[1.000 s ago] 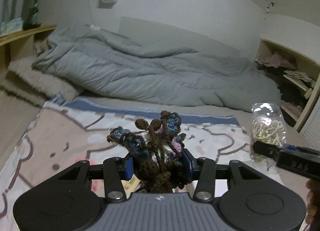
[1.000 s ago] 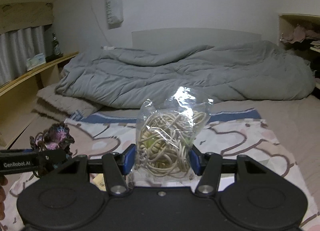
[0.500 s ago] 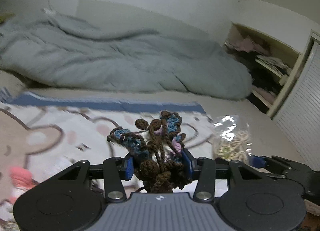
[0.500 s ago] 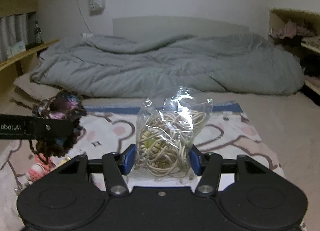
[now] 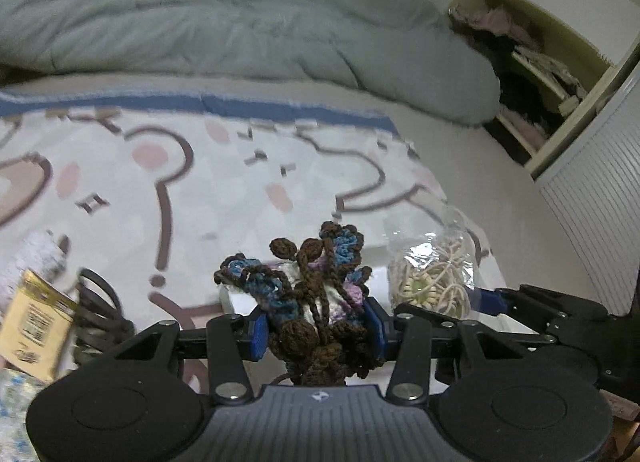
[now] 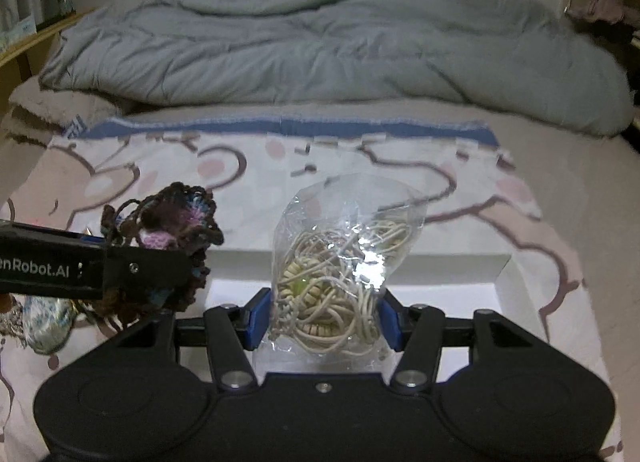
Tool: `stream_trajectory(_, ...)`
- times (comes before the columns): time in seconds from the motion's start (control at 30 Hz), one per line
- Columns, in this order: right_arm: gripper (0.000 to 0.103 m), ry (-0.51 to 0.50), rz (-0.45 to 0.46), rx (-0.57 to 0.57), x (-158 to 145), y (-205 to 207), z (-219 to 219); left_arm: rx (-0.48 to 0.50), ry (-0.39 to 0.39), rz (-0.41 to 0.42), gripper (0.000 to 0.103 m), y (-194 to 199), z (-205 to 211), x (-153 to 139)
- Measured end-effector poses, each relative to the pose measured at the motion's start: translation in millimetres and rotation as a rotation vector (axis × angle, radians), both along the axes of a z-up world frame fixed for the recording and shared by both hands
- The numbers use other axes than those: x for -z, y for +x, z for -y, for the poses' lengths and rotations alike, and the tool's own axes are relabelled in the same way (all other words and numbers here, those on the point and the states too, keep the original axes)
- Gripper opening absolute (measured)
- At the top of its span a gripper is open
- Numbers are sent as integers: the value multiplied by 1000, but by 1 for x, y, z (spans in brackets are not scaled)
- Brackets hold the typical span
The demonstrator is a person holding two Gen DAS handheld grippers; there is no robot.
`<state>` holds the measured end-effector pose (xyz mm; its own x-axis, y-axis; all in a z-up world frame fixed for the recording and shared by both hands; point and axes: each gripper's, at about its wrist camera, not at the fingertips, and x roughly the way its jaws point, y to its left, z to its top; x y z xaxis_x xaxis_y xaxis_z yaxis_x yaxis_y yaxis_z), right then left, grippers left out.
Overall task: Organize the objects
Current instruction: 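Lower both held items into the white box and open both tools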
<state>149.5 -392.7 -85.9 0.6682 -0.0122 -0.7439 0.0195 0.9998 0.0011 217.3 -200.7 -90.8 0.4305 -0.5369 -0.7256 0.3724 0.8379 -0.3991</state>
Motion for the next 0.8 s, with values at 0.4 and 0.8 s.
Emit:
stream_trajectory(0.4, 56, 15, -130, -61, 36, 15, -1, 10, 55, -59, 48, 9, 12, 27)
stream_trajectory(0.8, 74, -33, -114, -49, 39, 17, -3, -34, 85, -62, 65, 11, 6, 29)
